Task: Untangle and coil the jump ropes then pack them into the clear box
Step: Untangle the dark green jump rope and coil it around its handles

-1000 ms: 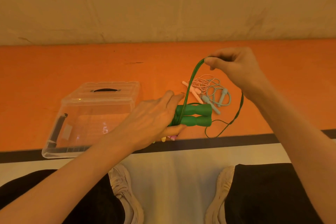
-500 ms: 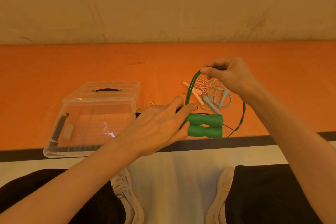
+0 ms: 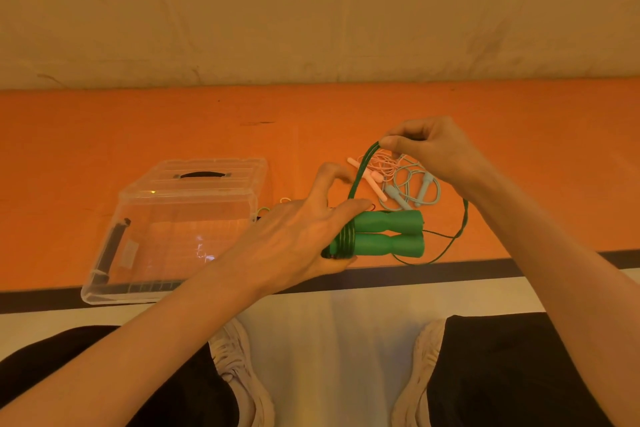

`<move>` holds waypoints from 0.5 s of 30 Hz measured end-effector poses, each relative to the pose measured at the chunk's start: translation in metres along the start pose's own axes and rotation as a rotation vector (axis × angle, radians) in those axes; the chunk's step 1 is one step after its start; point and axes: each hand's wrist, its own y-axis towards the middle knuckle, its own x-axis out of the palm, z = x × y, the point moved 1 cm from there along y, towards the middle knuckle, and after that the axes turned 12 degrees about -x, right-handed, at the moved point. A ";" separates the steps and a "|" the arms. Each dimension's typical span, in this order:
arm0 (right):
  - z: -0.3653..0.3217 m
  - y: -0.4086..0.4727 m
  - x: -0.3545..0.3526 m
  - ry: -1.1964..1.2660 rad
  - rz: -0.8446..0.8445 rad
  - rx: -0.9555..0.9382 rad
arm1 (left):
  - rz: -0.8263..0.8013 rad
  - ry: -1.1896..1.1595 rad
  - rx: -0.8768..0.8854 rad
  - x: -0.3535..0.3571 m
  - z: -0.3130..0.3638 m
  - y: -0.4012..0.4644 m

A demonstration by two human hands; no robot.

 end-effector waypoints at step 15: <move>0.020 -0.010 -0.050 -0.011 -0.026 -0.018 | 0.071 -0.038 0.038 -0.015 -0.016 -0.006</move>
